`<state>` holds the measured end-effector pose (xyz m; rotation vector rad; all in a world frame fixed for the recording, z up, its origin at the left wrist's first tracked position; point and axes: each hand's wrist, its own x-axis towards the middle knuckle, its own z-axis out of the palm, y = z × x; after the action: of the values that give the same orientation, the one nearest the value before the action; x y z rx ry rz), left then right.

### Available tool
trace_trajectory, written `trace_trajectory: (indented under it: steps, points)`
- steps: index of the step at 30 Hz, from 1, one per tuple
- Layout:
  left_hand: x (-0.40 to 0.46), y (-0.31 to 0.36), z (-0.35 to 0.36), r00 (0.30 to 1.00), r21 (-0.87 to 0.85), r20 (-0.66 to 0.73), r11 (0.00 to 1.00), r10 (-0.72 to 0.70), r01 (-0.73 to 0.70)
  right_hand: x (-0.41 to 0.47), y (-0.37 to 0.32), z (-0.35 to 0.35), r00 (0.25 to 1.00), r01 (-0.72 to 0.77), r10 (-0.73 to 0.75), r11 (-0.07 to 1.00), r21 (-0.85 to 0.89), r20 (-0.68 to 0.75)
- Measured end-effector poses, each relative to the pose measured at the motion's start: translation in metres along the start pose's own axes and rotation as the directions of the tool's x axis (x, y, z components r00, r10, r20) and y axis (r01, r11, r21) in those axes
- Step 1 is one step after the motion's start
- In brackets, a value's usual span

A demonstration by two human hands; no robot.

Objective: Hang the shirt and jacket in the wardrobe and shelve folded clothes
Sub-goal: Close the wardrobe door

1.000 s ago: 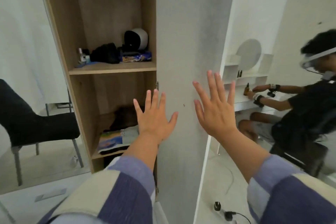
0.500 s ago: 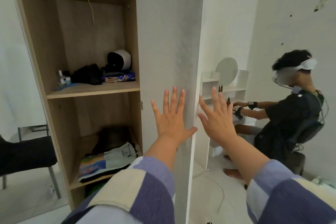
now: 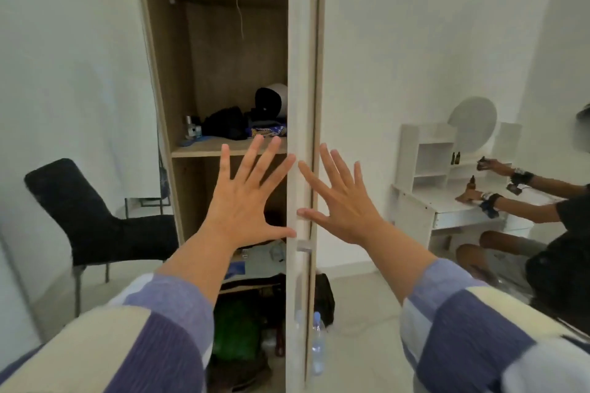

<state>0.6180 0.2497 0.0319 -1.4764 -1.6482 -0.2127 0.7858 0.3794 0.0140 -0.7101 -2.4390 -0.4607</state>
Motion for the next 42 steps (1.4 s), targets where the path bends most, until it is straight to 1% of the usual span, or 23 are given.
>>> trace_trajectory:
  steps: [3,6,11,15,19,21,25,28,32,35,38,42]
  points:
    - [-0.021,-0.038,0.004,0.997,0.046,0.025,0.996,-0.072,0.071,0.030,-0.039,0.018,0.998,0.047,-0.044,0.997,0.063,-0.045]
    - [-0.037,-0.073,0.012,0.988,0.107,0.063,0.985,-0.142,0.135,0.060,-0.078,0.035,0.996,0.061,-0.055,0.995,0.082,-0.066]
    - [-0.047,-0.129,0.040,0.962,0.205,0.110,0.953,-0.250,0.224,0.116,-0.128,0.069,0.991,0.060,-0.050,0.995,0.078,-0.124]
    - [-0.047,-0.179,0.076,0.951,0.228,0.120,0.940,-0.286,0.254,0.164,-0.153,0.095,0.982,0.071,-0.065,0.997,0.027,-0.179]
    - [-0.035,-0.230,0.114,0.946,0.220,0.143,0.941,-0.291,0.256,0.217,-0.160,0.119,0.965,0.135,-0.147,0.988,-0.069,-0.216]
    - [-0.025,-0.251,0.133,0.944,0.215,0.154,0.942,-0.292,0.256,0.242,-0.160,0.129,0.963,0.146,-0.164,0.984,-0.099,-0.212]
    - [-0.006,-0.284,0.173,0.944,0.207,0.177,0.948,-0.280,0.242,0.286,-0.165,0.155,0.985,0.036,-0.046,0.998,-0.060,-0.168]
    - [0.009,-0.303,0.201,0.947,0.165,0.189,0.959,-0.260,0.230,0.313,-0.169,0.174,0.990,-0.008,0.000,0.998,-0.062,-0.139]
    - [0.028,-0.323,0.236,0.938,0.136,0.210,0.958,-0.276,0.252,0.342,-0.171,0.194,0.994,-0.033,0.026,0.998,-0.061,-0.108]
    - [0.033,-0.332,0.253,0.938,0.108,0.212,0.961,-0.273,0.255,0.355,-0.168,0.206,0.992,-0.038,0.031,0.998,-0.053,-0.126]
    - [0.032,-0.332,0.259,0.944,0.095,0.190,0.962,-0.270,0.256,0.361,-0.166,0.214,0.990,-0.034,0.026,0.998,-0.052,-0.142]
    - [0.034,-0.331,0.260,0.933,0.115,0.212,0.956,-0.290,0.271,0.363,-0.165,0.217,0.989,-0.036,0.028,0.998,-0.053,-0.143]
